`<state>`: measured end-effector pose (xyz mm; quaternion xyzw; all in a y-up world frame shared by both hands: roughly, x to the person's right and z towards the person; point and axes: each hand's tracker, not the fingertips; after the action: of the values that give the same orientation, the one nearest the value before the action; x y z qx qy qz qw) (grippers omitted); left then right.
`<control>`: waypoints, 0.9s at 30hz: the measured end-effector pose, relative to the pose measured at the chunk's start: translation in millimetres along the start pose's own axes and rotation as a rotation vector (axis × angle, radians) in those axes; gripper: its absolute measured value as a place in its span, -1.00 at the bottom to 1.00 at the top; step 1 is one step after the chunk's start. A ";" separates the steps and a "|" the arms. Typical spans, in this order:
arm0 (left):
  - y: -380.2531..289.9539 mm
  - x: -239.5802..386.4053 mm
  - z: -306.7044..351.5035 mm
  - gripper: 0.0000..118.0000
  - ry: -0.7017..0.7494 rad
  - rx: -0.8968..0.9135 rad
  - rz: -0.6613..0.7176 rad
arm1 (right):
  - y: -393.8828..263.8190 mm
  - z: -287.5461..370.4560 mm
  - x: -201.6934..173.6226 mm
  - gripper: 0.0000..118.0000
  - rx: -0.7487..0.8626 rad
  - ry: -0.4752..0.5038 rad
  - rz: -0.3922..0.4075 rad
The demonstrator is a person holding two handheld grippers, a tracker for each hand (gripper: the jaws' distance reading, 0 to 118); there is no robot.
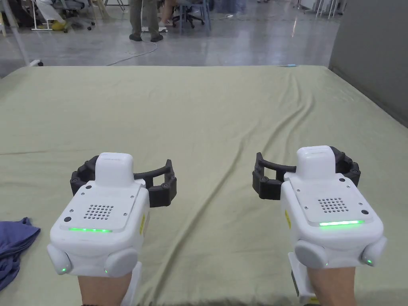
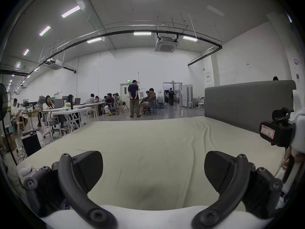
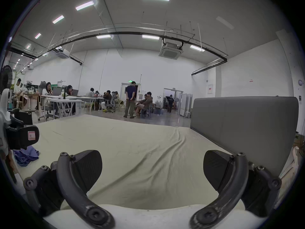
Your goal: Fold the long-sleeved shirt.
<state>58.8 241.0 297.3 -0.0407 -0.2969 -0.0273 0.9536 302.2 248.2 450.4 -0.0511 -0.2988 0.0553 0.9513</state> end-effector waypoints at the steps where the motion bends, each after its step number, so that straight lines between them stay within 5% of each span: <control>1: 0.0 -0.4 0.5 1.00 0.000 0.000 0.003 | 0.5 0.0 0.0 1.00 0.000 0.001 -0.001; 27: -5.7 -4.4 3.1 1.00 0.012 -0.014 0.030 | 2.1 3.2 -0.7 1.00 -0.006 0.027 -0.011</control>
<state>53.0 235.7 297.7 -0.0517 -0.2902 -0.0153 0.9554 299.6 250.4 452.4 -0.0532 -0.2863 0.0482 0.9555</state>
